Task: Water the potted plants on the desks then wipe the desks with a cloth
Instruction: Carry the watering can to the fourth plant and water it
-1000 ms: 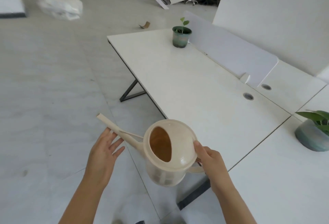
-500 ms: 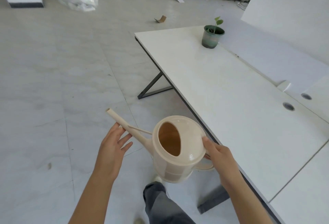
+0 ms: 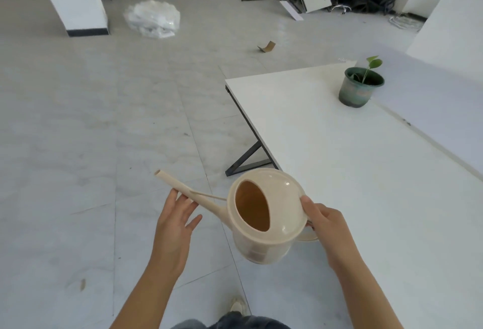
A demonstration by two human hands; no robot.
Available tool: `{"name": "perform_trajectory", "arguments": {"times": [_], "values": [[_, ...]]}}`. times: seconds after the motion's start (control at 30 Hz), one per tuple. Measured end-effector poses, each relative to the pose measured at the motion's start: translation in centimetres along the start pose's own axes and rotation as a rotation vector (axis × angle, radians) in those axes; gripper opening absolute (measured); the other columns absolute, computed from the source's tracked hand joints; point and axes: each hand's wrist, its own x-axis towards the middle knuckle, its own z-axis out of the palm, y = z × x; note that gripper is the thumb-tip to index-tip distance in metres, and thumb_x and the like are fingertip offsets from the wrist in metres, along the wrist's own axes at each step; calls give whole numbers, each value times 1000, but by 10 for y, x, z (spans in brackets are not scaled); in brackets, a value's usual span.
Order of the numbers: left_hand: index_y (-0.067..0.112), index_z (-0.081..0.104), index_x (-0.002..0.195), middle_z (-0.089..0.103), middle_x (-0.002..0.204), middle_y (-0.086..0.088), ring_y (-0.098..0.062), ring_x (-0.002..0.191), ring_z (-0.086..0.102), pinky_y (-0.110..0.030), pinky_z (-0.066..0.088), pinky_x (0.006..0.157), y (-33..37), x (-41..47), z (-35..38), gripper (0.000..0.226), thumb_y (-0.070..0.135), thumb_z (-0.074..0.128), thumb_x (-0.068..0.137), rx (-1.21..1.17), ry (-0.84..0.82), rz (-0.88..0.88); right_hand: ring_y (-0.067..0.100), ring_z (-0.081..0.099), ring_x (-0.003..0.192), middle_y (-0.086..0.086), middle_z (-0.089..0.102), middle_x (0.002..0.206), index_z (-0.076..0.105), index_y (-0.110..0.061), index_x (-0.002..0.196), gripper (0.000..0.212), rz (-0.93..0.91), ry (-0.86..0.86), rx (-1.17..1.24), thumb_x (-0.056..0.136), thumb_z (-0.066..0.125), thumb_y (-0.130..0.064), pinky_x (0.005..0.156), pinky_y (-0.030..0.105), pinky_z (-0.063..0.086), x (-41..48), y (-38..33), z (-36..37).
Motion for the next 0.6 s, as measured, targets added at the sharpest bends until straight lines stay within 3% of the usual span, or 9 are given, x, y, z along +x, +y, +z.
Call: {"name": "perform_trajectory", "arguments": {"times": [0.1, 0.23, 0.33, 0.4, 0.47, 0.6], "values": [[25, 32, 141, 50, 127, 2, -25, 118, 50, -45, 38, 101, 11, 40, 15, 45, 22, 38, 96, -14, 18, -2, 13, 55, 64, 10, 57, 71, 58, 1, 70, 41, 10, -29, 21, 89, 53, -35, 66, 24, 41, 41, -21, 9], [25, 34, 140, 52, 125, 3, -25, 118, 50, -44, 40, 98, 25, 97, 29, 44, 22, 39, 97, -6, 16, -8, 30, 65, 82, 20, 63, 75, 56, 16, 75, 59, 22, -28, 15, 87, 53, -41, 83, 37, 48, 88, -43, 20], [26, 35, 139, 58, 113, 9, -24, 116, 52, -41, 42, 92, 33, 143, 38, 44, 23, 39, 96, -7, -4, -11, 38, 63, 96, 26, 68, 86, 55, 21, 85, 63, 34, 1, 13, 88, 53, -42, 96, 46, 44, 122, -58, 31], [28, 37, 137, 58, 110, 11, -24, 114, 53, -41, 42, 91, 40, 174, 45, 41, 24, 39, 96, -5, -37, -12, 37, 63, 85, 28, 64, 83, 55, 19, 79, 63, 42, 20, 21, 86, 55, -43, 91, 44, 47, 143, -69, 40], [31, 38, 134, 58, 109, 13, -23, 112, 54, -41, 42, 91, 46, 207, 54, 39, 23, 40, 96, 1, -76, -22, 25, 55, 75, 16, 55, 74, 54, 15, 73, 63, 56, 45, 37, 81, 58, -47, 86, 47, 47, 165, -78, 49], [33, 35, 136, 56, 113, 14, -22, 117, 51, -42, 41, 94, 68, 274, 77, 42, 24, 40, 96, 43, -187, -38, 26, 63, 86, 13, 67, 80, 62, 6, 73, 45, 79, 156, 100, 88, 54, -36, 83, 32, 46, 204, -95, 66]]}}
